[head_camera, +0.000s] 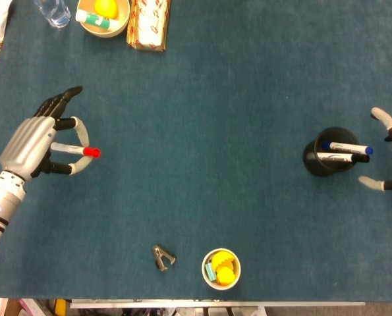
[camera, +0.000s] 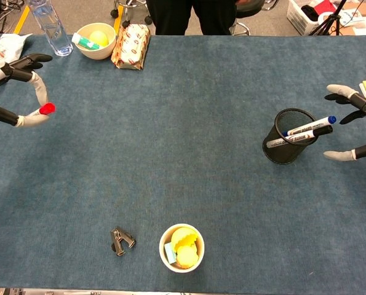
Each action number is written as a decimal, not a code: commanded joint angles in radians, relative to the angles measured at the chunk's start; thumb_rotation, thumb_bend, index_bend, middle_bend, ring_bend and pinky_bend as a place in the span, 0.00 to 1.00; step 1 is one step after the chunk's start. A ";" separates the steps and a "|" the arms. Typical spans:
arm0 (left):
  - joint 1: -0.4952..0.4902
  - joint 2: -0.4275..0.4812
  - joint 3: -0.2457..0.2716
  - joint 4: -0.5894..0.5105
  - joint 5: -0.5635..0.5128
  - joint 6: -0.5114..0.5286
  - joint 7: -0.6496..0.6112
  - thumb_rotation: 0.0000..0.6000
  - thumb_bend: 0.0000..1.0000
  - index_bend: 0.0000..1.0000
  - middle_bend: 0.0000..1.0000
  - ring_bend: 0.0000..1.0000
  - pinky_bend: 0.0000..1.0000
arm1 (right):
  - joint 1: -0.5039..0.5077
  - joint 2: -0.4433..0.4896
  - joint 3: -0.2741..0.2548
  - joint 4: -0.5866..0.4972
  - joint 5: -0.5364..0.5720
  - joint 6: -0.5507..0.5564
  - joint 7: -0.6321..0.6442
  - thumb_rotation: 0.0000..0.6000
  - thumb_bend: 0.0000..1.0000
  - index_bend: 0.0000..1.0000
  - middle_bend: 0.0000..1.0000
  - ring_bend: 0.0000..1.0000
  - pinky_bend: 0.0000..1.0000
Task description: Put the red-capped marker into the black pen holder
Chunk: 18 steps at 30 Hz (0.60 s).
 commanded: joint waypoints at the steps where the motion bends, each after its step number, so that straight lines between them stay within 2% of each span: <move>1: 0.002 0.000 0.001 0.001 0.001 -0.001 -0.002 1.00 0.27 0.65 0.02 0.00 0.04 | 0.005 -0.036 0.005 0.035 -0.001 0.004 0.040 1.00 0.00 0.03 0.14 0.11 0.30; 10: 0.010 0.001 0.004 0.005 0.016 0.006 -0.012 1.00 0.27 0.65 0.02 0.00 0.04 | 0.029 -0.124 0.023 0.117 -0.004 0.002 0.162 1.00 0.00 0.03 0.16 0.11 0.30; 18: 0.017 0.002 0.008 0.010 0.017 0.005 -0.015 1.00 0.27 0.65 0.02 0.00 0.04 | 0.051 -0.194 0.007 0.215 -0.037 0.004 0.224 1.00 0.00 0.03 0.18 0.11 0.30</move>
